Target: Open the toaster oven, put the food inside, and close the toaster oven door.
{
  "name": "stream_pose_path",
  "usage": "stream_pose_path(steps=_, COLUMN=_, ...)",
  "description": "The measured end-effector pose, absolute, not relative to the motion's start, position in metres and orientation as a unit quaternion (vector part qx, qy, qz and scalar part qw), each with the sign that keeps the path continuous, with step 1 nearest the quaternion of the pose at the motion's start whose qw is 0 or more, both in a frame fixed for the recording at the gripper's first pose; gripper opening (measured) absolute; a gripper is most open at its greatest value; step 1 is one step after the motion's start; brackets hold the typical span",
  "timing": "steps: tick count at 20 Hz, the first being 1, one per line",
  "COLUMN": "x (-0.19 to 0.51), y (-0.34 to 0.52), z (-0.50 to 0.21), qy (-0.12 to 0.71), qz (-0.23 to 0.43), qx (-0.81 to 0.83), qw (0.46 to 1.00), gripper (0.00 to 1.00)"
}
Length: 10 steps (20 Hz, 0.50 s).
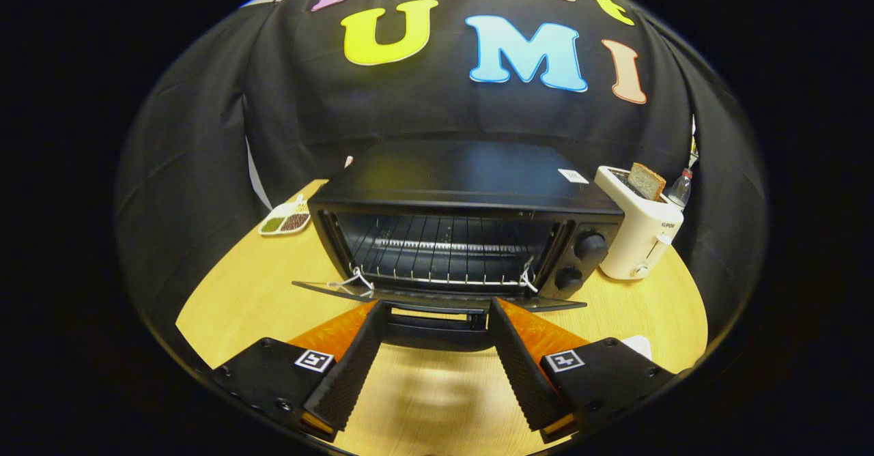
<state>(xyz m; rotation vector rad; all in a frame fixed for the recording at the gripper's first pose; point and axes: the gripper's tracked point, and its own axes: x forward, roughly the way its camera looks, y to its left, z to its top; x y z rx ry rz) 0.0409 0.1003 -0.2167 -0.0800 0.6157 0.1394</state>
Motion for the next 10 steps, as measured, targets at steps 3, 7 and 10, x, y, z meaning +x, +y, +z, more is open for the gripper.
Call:
stream_pose_path(steps=3, x=0.025, y=0.098, z=-0.235, qy=0.320, qz=0.069, qx=-0.036, qw=0.944, gripper=0.96)
stream_pose_path(steps=7, x=0.013, y=0.095, z=-0.265, qy=0.359, qz=0.075, qx=-0.028, qw=0.930, gripper=0.96)
stream_pose_path(steps=10, x=0.010, y=0.089, z=-0.279, qy=0.375, qz=0.077, qx=-0.024, qw=0.924, gripper=0.96)
